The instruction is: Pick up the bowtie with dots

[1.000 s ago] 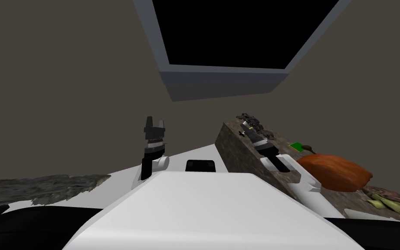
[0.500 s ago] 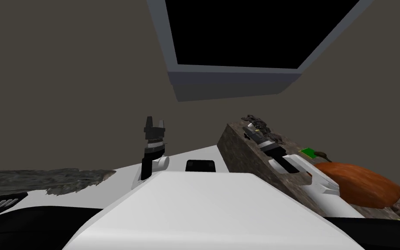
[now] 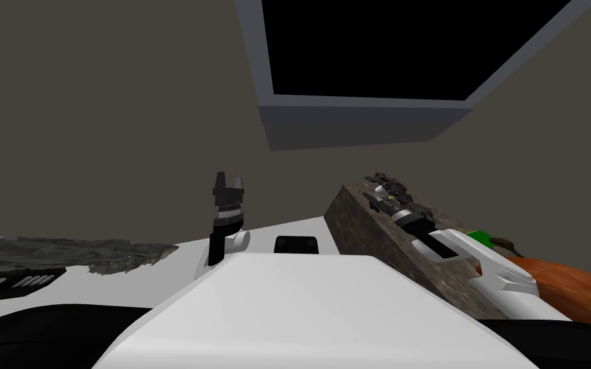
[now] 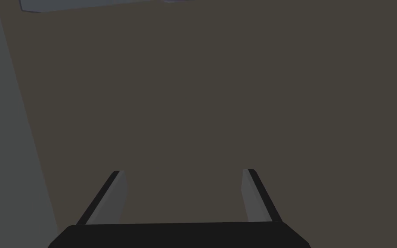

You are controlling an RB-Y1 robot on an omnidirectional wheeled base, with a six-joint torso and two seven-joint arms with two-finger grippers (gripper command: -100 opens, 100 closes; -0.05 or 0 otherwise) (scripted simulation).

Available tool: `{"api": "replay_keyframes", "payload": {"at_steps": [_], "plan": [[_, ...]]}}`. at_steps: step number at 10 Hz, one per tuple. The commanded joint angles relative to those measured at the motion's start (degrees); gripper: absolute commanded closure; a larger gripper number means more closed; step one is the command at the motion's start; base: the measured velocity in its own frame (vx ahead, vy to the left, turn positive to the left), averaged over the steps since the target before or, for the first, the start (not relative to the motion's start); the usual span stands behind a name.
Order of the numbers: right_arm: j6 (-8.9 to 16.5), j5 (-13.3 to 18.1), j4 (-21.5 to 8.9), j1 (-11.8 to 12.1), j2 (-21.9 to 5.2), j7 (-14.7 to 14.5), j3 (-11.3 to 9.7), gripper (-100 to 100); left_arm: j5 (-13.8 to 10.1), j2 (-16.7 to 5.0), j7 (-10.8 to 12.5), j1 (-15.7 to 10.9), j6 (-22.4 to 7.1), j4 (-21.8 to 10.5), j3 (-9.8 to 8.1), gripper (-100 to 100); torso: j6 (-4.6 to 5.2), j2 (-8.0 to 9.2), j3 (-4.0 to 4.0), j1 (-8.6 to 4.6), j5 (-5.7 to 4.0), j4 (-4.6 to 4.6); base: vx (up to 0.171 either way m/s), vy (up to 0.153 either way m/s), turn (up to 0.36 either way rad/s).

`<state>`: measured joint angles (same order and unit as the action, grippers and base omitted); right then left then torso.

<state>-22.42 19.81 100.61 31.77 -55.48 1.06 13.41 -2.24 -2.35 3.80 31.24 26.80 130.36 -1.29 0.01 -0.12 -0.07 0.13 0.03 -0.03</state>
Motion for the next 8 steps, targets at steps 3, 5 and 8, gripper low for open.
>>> {"api": "replay_keyframes", "payload": {"at_steps": [3, 5, 8], "plan": [[-0.1, 1.8, -5.7, 3.4, -5.7, -1.7, 0.7, -100, 0.0, 0.0, 0.0, 0.0, 0.0, 0.0, 0.0, 0, -0.01, -0.08, -0.05, 0.0, 0.0, -0.02, 0.068, 0.034, 0.135], [-0.2, 2.4, -8.5, 5.1, -8.2, -2.5, 0.8, -100, 0.0, 0.0, 0.0, 0.0, 0.0, 0.0, -0.01, 0, 0.02, -0.12, -0.08, -0.04, -0.02, -0.03, 0.071, 0.028, 0.09], [-0.7, 3.7, -14.3, 10.6, -12.8, -4.9, 0.7, -100, 0.0, 0.0, 0.0, 0.0, 0.0, 0.0, 0.0, 0, -0.01, -0.28, -0.16, -0.03, -0.01, -0.06, 0.119, 0.026, 0.182]]}}
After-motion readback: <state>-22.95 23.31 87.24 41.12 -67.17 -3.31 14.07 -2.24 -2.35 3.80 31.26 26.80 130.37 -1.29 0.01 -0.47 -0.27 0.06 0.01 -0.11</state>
